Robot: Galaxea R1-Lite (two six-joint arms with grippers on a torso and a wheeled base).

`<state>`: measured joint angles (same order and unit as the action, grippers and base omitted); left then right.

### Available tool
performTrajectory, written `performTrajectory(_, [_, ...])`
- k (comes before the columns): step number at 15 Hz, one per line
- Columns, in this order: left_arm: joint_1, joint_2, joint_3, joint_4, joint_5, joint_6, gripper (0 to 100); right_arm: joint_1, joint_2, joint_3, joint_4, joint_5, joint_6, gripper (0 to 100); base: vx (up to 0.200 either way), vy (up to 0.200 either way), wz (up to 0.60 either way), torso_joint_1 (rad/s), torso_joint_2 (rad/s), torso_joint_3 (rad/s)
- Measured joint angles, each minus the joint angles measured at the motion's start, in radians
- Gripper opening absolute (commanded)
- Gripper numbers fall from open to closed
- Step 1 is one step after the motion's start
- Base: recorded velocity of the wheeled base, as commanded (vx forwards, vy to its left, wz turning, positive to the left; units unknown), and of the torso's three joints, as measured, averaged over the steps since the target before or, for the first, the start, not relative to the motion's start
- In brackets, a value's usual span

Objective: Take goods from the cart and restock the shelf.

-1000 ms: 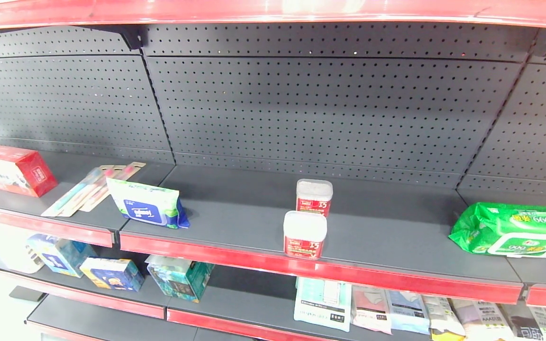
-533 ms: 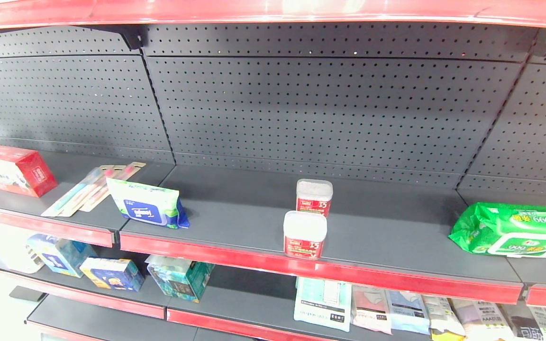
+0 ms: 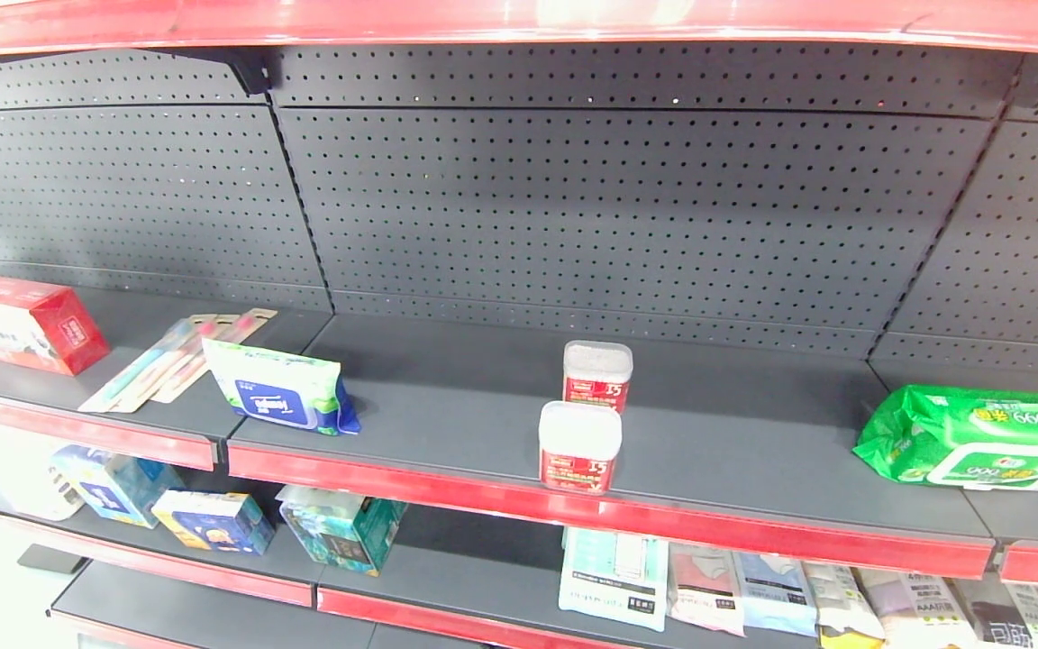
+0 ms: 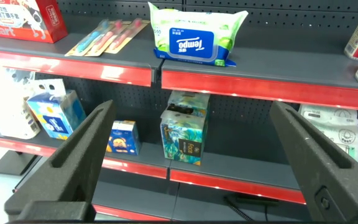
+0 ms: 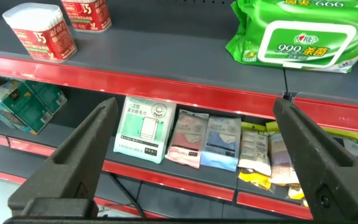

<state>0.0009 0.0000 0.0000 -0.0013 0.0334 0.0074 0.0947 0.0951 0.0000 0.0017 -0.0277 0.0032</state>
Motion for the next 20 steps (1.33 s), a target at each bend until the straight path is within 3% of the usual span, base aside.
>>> performTrajectory(20, [0.0,0.0,0.0,0.0,0.0,0.0,100,0.0,0.003,0.0,0.0,0.0,0.0,100,0.0,0.0,0.0,0.0,0.0,0.0])
